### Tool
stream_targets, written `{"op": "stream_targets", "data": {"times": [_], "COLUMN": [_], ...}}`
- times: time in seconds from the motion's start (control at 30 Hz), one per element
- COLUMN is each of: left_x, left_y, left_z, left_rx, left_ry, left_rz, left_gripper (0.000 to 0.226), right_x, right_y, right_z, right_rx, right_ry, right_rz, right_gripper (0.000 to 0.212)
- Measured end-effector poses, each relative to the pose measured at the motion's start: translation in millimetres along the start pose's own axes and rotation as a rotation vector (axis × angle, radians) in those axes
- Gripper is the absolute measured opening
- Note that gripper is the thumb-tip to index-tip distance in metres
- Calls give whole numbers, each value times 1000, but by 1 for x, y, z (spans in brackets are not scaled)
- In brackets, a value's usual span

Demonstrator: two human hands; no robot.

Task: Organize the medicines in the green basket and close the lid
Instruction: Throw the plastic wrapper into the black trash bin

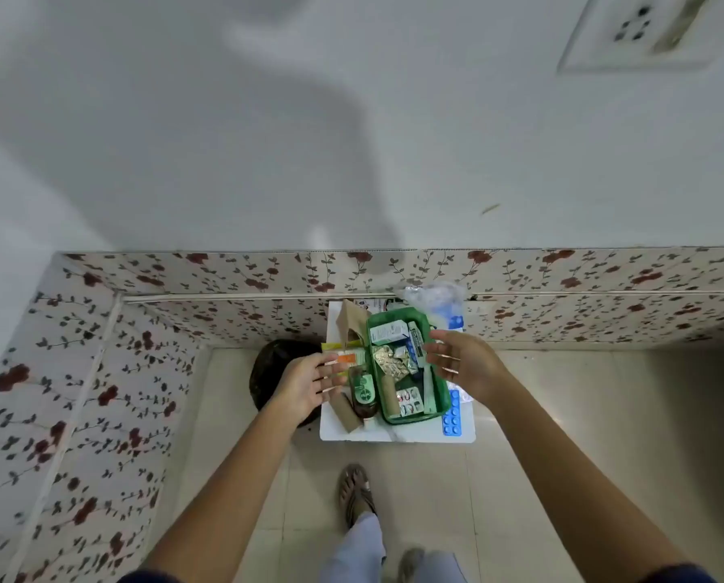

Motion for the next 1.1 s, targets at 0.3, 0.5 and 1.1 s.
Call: {"op": "stream_targets", "data": {"times": [0.3,0.5,1.1], "left_x": [16,4,27], "left_y": [42,42,78], "left_z": [89,140,225], "left_rx": [33,87,216], "left_ry": [-47,-61,399], "left_rz": [-66,-172,608], "left_gripper": [13,15,33], "right_x": [0,-22,-33], "right_y": [-43,-60,-68], "right_z": [116,189,230], "right_rx": [252,427,430], "right_ry": [-62,-285,-434], "right_rz": [-265,-390,-234], "right_gripper": [18,24,32]}}
Point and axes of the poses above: each hand's wrist, its own z-axis towards the middle knuckle, its own y-axis out of the palm, x = y × z, the point moved 9 cm from there along z, towards the middle knuckle, and after that the axes turned 9 degrees about x, right-handed, at the moved point
